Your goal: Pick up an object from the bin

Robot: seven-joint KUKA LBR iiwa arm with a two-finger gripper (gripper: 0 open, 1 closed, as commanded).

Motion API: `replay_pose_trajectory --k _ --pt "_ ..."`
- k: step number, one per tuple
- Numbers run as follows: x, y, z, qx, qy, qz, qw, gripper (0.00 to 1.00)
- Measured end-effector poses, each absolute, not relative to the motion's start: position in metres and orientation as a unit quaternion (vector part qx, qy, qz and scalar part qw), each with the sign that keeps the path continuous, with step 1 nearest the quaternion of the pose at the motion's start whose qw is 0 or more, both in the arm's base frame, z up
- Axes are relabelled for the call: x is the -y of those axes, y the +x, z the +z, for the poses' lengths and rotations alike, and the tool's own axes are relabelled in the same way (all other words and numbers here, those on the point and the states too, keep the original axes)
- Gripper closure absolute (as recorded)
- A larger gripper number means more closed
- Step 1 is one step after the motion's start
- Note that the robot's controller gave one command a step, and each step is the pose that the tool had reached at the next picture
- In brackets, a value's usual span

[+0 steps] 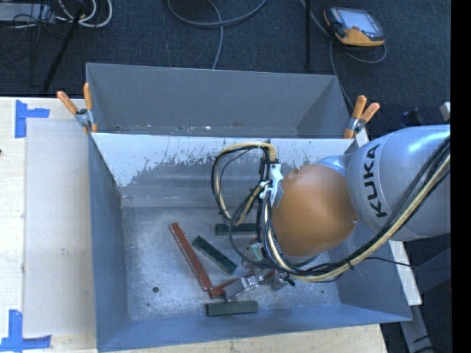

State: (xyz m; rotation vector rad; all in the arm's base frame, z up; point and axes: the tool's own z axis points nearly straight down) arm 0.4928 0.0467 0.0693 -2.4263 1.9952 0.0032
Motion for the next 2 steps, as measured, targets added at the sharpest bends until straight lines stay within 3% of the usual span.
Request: replay_pose_trajectory --k 1,2 --pt "-0.04 0.479 0.075 -0.514 -0.858 -0.01 0.015 0.0" --pt "0.008 0.493 0.071 -0.207 -0.978 -0.003 0.003 0.0"
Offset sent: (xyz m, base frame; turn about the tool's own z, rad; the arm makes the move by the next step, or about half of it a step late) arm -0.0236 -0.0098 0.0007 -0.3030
